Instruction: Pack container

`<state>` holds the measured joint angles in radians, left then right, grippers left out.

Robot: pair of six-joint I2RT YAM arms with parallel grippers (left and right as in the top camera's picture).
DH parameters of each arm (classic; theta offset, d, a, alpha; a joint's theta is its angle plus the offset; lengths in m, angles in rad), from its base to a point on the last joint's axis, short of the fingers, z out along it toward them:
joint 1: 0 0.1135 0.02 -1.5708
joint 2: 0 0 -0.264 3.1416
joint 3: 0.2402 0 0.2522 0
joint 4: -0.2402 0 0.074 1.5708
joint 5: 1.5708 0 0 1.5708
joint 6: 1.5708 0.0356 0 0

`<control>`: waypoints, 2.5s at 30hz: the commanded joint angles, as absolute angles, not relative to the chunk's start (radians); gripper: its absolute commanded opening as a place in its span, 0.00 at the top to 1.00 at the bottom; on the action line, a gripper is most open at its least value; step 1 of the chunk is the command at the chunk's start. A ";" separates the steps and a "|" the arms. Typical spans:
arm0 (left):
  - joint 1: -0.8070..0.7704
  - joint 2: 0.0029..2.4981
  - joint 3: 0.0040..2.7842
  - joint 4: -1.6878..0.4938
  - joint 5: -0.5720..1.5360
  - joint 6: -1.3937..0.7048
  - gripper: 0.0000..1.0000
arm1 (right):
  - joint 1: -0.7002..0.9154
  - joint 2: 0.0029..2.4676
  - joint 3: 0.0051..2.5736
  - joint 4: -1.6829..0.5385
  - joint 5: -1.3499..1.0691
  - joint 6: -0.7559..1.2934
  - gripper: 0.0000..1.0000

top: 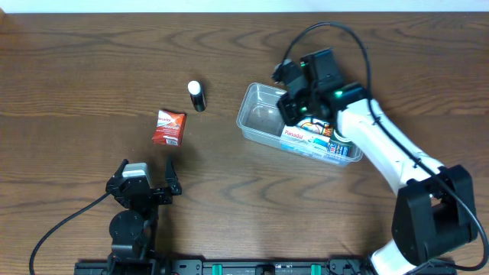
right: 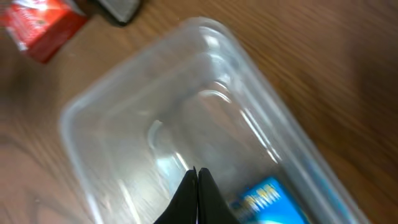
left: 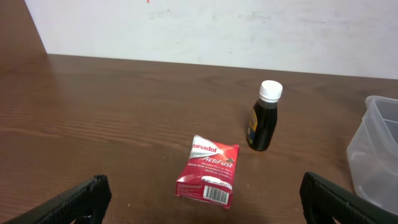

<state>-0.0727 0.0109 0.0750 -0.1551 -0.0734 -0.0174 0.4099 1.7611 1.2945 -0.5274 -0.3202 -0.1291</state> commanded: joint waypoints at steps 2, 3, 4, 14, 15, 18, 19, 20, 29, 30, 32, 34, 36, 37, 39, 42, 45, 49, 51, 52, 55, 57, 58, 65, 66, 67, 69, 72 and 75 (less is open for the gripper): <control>-0.067 0.007 0.068 -0.179 -0.060 0.000 0.02 | 0.463 1.792 1.293 -0.508 -0.284 -0.156 0.99; -0.067 0.007 0.068 -0.179 -0.060 0.000 0.02 | 0.468 1.804 1.293 -0.504 -0.283 -0.156 0.99; -0.067 0.007 0.068 -0.179 -0.060 0.000 0.02 | 0.473 1.819 1.293 -0.500 -0.285 -0.159 0.99; -0.067 0.007 0.068 -0.179 -0.060 0.000 0.02 | 0.485 1.925 1.295 -0.501 -0.244 -0.223 0.99; -0.067 0.007 0.068 -0.179 -0.060 0.000 0.02 | 0.485 1.925 1.296 -0.508 -0.224 -0.228 0.99; -0.067 0.007 0.068 -0.179 -0.060 0.000 0.02 | 0.485 1.925 1.313 -0.566 -0.183 -0.257 0.99; -0.067 0.007 0.068 -0.179 -0.060 0.000 0.02 | 0.485 1.925 1.320 -0.592 -0.176 -0.273 0.99; -0.067 0.007 0.068 -0.179 -0.060 0.000 0.02 | 0.485 1.925 1.331 -0.619 -0.167 -0.283 0.99; -0.067 0.007 0.068 -0.179 -0.060 0.000 0.02 | 0.485 1.925 1.440 -0.800 -0.144 -0.323 0.99; -0.067 0.007 0.068 -0.179 -0.060 0.000 0.02 | 0.485 1.925 1.452 -0.818 -0.134 -0.323 0.99; -0.067 0.007 0.068 -0.179 -0.060 0.000 0.02 | 0.485 1.925 1.467 -0.841 -0.121 -0.323 0.99; -0.067 0.007 0.068 -0.179 -0.060 0.000 0.02 | 0.485 1.925 1.472 -0.847 -0.120 -0.323 0.99; -0.067 0.007 0.068 -0.179 -0.060 0.000 0.02 | 0.485 1.925 1.472 -0.845 -0.123 -0.324 0.99; -0.067 0.007 0.068 -0.179 -0.060 0.000 0.02 | 0.486 1.925 1.472 -0.845 -0.123 -0.323 0.99; -0.067 0.007 0.068 -0.179 -0.060 0.000 0.02 | 0.486 1.925 1.472 -0.846 -0.124 -0.323 0.99; -0.067 0.007 0.068 -0.179 -0.060 0.000 0.02 | 0.486 1.925 1.472 -0.852 -0.129 -0.338 0.99; -0.067 0.007 0.068 -0.179 -0.060 0.000 0.02 | 0.486 1.925 1.472 -0.846 -0.156 -0.374 0.99; -0.067 0.007 0.068 -0.179 -0.060 0.000 0.02 | 0.486 1.925 1.472 -0.841 -0.158 -0.376 0.99; -0.067 0.007 0.068 -0.179 -0.060 0.000 0.02 | 0.486 1.927 1.472 -0.838 -0.162 -0.384 0.99; -0.067 0.007 0.068 -0.179 -0.060 0.000 0.02 | 0.486 1.929 1.472 -0.838 -0.170 -0.393 0.99; -0.067 0.007 0.068 -0.179 -0.060 0.000 0.02 | 0.487 1.934 1.472 -0.839 -0.174 -0.399 0.99; -0.067 0.007 0.068 -0.179 -0.060 0.000 0.02 | 0.490 1.936 1.472 -0.838 -0.173 -0.405 0.99; -0.067 0.007 0.068 -0.179 -0.060 0.000 0.02 | 0.492 1.936 1.472 -0.840 -0.173 -0.410 0.99; -0.067 0.007 0.068 -0.179 -0.060 0.000 0.02 | 0.496 1.943 1.472 -0.854 -0.174 -0.429 0.99; -0.067 0.007 0.068 -0.179 -0.060 0.000 0.02 | 0.498 1.945 1.472 -0.855 -0.173 -0.435 0.99; -0.067 0.007 0.068 -0.179 -0.060 0.000 0.02 | 0.499 1.950 1.472 -0.855 -0.173 -0.437 0.99; -0.067 0.007 0.068 -0.179 -0.060 0.000 0.02 | 0.499 1.956 1.472 -0.857 -0.172 -0.447 0.99; -0.067 0.007 0.068 -0.179 -0.060 0.000 0.02 | 0.499 1.967 1.472 -0.857 -0.169 -0.451 0.99; -0.067 0.007 0.068 -0.179 -0.060 0.000 0.02 | 0.499 1.983 1.472 -0.857 -0.169 -0.451 0.99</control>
